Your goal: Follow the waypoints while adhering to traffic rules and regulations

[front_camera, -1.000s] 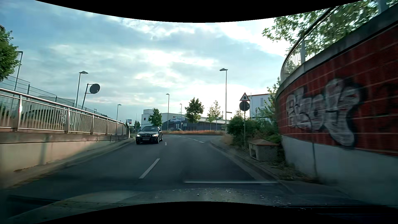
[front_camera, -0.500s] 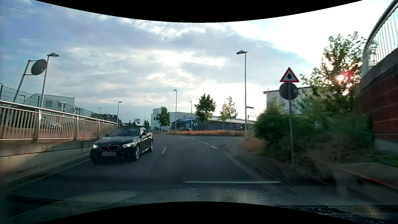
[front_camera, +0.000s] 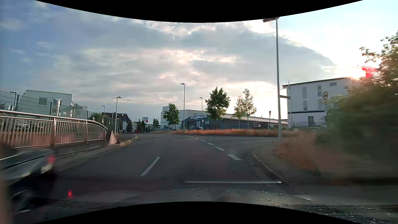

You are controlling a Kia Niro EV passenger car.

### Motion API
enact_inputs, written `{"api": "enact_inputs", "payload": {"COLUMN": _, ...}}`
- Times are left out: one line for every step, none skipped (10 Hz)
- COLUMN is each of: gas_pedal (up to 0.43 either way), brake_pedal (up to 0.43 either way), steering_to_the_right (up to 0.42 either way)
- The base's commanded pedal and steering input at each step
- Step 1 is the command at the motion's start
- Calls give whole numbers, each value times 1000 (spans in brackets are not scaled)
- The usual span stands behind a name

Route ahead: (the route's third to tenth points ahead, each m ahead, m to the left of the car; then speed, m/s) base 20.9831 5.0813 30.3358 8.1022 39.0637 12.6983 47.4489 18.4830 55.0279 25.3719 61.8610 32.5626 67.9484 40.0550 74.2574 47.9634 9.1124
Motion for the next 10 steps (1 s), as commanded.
{"api": "enact_inputs", "payload": {"gas_pedal": 157, "brake_pedal": 0, "steering_to_the_right": -69}}
{"api": "enact_inputs", "payload": {"gas_pedal": 157, "brake_pedal": 0, "steering_to_the_right": -69}}
{"api": "enact_inputs", "payload": {"gas_pedal": 157, "brake_pedal": 0, "steering_to_the_right": -69}}
{"api": "enact_inputs", "payload": {"gas_pedal": 157, "brake_pedal": 0, "steering_to_the_right": -68}}
{"api": "enact_inputs", "payload": {"gas_pedal": 157, "brake_pedal": 0, "steering_to_the_right": -66}}
{"api": "enact_inputs", "payload": {"gas_pedal": 157, "brake_pedal": 0, "steering_to_the_right": -65}}
{"api": "enact_inputs", "payload": {"gas_pedal": 157, "brake_pedal": 0, "steering_to_the_right": -65}}
{"api": "enact_inputs", "payload": {"gas_pedal": 157, "brake_pedal": 0, "steering_to_the_right": -65}}
{"api": "enact_inputs", "payload": {"gas_pedal": 157, "brake_pedal": 0, "steering_to_the_right": -65}}
{"api": "enact_inputs", "payload": {"gas_pedal": 157, "brake_pedal": 0, "steering_to_the_right": -65}}
